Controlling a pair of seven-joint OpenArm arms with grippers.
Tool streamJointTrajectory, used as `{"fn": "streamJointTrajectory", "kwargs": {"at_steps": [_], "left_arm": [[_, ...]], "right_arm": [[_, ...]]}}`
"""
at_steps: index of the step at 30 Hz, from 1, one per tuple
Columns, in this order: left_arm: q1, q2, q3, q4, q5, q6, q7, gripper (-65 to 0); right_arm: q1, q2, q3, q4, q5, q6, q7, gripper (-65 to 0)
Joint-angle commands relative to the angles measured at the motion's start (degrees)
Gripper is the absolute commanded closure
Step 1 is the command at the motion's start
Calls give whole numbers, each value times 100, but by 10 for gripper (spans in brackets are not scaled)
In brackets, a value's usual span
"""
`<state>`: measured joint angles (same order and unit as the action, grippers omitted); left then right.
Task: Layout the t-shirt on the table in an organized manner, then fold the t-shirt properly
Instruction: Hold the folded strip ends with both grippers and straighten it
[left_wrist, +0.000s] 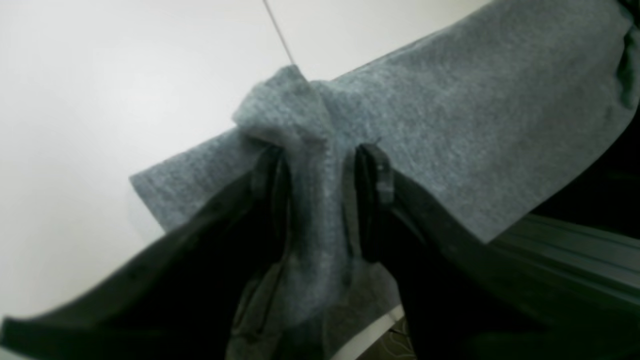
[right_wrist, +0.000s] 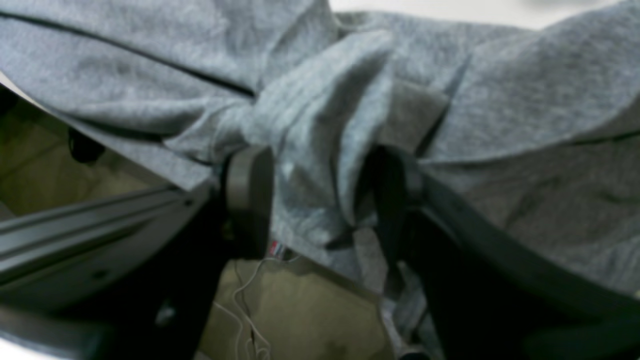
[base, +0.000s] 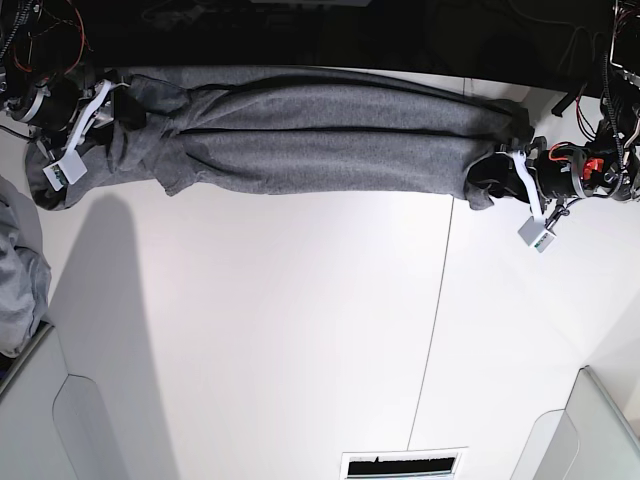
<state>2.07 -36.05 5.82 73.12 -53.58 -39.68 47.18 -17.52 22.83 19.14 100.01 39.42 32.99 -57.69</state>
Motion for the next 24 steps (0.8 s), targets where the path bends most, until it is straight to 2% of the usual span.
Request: {"fn": "streamJointTrajectory", "kwargs": {"at_steps": [1,3,8,9,11,13,16,20,24], "left_arm": [[-76,-111,-48,72,-105,-32,-44,-243],[-76,-111,-48,72,-105,-32,-15,-243],[-76,-111,-48,72,-107,-32,-20,-243],[-76,-111,-48,72,-107,-32,-20,-243],[-79,-111,-48,72,-107,-32,-20,-243],[-76,-111,-48,72,-107,-32,-20,-243],[-79,-111,-50,72,-151,-32,-20,-244],[-87,-210,-66,74,-651,-32,83,-356],[-33,-334,-81,74,-1014,-32,284,-360]], "right_arm": [[22,76,66,98,162,-24,164,-321],[26,22,133,146,170,-24,337,-321],[306,-452,542,245,205,-22,533,-318],[382,-514,584,238,138,-24,586,-302],[501,-590,597,186,-101,-48,802,-177],[608,-658,597,70,-380,-87,938,0],[664,-654,597,-236,-667,-87,927,0],[549,-632,699,-352,-966,-87,826,0],[254,-634,966,-431,-968,-85,1128,0]]}}
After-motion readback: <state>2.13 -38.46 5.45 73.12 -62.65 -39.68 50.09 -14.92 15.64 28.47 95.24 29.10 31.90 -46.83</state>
